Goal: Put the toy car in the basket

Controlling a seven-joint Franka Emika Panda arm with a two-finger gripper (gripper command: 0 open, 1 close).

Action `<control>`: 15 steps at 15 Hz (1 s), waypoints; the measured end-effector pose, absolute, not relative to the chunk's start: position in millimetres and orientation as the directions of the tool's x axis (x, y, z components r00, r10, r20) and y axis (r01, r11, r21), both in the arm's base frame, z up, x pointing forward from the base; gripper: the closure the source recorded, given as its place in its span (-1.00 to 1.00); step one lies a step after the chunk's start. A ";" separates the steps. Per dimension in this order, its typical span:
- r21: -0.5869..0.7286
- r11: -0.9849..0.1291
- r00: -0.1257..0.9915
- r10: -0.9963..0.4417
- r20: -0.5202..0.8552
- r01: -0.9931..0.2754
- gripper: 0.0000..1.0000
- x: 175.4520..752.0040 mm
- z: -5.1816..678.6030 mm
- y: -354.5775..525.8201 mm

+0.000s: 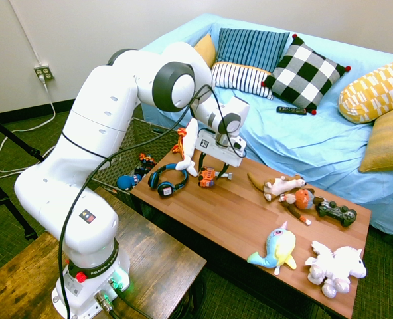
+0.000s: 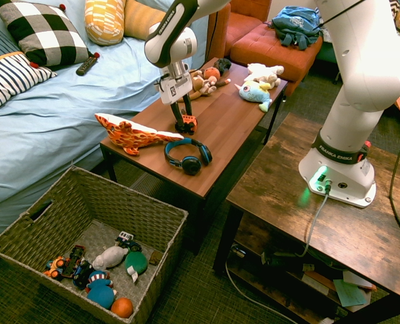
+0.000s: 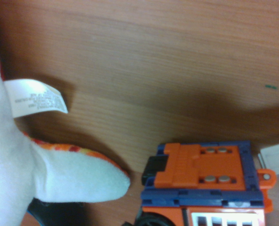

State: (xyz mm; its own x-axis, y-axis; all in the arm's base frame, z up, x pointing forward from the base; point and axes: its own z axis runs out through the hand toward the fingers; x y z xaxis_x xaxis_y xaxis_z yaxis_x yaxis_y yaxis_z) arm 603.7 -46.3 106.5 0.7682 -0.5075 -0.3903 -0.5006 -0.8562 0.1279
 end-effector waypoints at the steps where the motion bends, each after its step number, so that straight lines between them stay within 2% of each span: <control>1: 0.128 -0.856 0.769 -0.508 -0.389 -0.501 1.00 604.3 107.1 -47.0; 10: 0.128 -0.848 0.767 -0.521 -0.374 -0.514 1.00 608.7 119.5 -54.7; 15: 0.059 -0.862 0.814 -0.496 -0.303 -0.503 1.00 597.0 201.9 -23.1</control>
